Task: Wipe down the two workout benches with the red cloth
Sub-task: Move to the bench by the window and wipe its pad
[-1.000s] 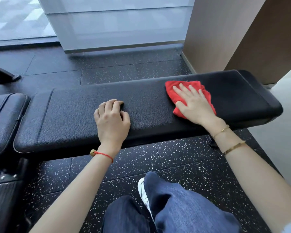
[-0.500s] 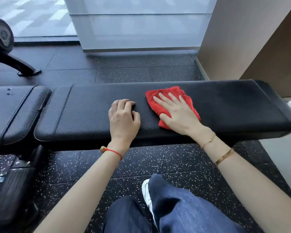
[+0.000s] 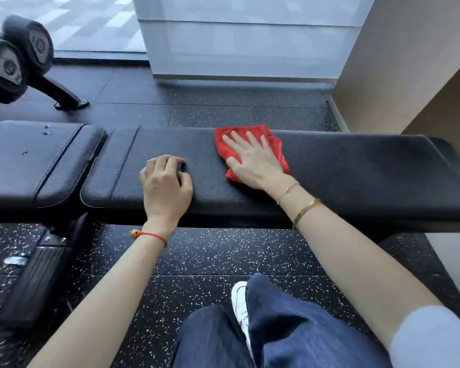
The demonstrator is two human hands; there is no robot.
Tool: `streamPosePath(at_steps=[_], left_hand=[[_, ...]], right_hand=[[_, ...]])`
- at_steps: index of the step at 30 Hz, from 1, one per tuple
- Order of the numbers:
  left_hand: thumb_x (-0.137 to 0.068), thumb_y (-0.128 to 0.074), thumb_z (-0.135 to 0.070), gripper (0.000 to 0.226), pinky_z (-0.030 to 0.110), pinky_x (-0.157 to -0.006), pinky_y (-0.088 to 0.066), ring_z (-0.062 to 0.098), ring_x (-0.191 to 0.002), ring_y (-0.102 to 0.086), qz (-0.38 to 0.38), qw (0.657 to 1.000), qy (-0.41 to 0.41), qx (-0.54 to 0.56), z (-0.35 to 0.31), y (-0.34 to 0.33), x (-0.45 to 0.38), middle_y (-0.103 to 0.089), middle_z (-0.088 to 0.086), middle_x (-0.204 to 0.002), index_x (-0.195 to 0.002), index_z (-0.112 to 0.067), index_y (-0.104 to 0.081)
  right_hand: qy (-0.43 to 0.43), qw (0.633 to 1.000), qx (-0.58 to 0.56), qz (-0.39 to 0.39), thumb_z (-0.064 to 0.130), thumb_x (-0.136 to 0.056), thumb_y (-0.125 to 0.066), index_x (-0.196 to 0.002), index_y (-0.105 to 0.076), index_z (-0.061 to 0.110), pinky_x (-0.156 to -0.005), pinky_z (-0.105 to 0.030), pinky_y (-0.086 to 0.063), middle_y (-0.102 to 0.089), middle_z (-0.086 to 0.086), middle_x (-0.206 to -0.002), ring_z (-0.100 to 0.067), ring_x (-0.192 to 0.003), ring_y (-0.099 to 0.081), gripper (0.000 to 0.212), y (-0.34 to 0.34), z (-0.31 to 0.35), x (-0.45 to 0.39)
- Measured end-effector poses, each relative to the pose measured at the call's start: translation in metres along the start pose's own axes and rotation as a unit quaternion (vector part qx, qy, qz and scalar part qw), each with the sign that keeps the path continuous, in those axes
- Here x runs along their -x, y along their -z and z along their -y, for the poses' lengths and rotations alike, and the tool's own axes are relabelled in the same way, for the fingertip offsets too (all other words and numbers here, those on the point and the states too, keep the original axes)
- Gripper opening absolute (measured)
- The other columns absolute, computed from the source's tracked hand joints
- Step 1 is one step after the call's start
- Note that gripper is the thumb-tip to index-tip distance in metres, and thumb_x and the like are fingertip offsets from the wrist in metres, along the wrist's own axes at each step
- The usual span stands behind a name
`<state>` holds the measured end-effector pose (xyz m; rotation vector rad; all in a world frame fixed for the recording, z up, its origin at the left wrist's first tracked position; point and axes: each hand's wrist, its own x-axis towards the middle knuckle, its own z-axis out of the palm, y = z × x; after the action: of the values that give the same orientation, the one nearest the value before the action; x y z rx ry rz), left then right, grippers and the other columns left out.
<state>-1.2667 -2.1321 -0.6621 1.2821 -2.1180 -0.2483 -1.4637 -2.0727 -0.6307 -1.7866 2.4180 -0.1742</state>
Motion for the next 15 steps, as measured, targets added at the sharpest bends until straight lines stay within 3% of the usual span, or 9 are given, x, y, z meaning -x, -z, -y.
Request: streamPosePath(at_steps=[3,6,11,15], left_hand=[[-0.083,-0.055,-0.011,0.026,0.043,-0.101,-0.035,0.029,-0.116,-0.051,-0.003,1.000,0.003,0.007,0.000,0.001,0.001,-0.066,0.004,-0.115,-0.106,-0.014,-0.067],[-0.083,-0.055,-0.011,0.028,0.044,-0.101,-0.035,0.029,-0.117,-0.051,0.003,1.000,-0.004,0.007,0.001,0.002,0.001,-0.065,0.004,-0.116,-0.108,-0.014,-0.067],[-0.084,-0.054,-0.013,0.028,0.044,-0.101,-0.036,0.029,-0.116,-0.051,0.003,1.000,-0.004,0.007,0.002,0.001,0.002,-0.065,0.003,-0.116,-0.108,-0.014,-0.066],[-0.084,-0.053,-0.015,0.026,0.043,-0.101,-0.035,0.027,-0.114,-0.051,0.001,1.000,-0.001,0.004,0.001,-0.001,0.001,-0.064,0.002,-0.114,-0.106,-0.016,-0.065]], right_hand=[[0.092,0.996,-0.002,-0.010,0.046,-0.093,-0.032,-0.154,-0.018,0.037,-0.122,-0.045,0.002,-0.016,0.011,-0.162,-0.021,-0.151,-0.009,0.063,-0.005,0.016,0.037],[0.127,0.992,-0.017,-0.014,0.051,-0.085,-0.025,-0.152,-0.021,0.039,-0.122,-0.041,0.000,-0.020,0.013,-0.160,-0.017,-0.150,-0.011,0.068,-0.001,0.003,0.067],[0.032,0.999,-0.025,-0.006,0.042,-0.097,-0.035,-0.153,-0.020,0.039,-0.122,-0.042,0.002,-0.014,0.011,-0.162,-0.018,-0.151,-0.007,0.058,0.006,-0.031,0.035],[-0.034,0.999,-0.019,-0.003,0.044,-0.099,-0.029,-0.154,-0.017,0.036,-0.121,-0.045,0.005,-0.010,0.010,-0.163,-0.021,-0.151,-0.004,0.057,0.006,-0.010,-0.011]])
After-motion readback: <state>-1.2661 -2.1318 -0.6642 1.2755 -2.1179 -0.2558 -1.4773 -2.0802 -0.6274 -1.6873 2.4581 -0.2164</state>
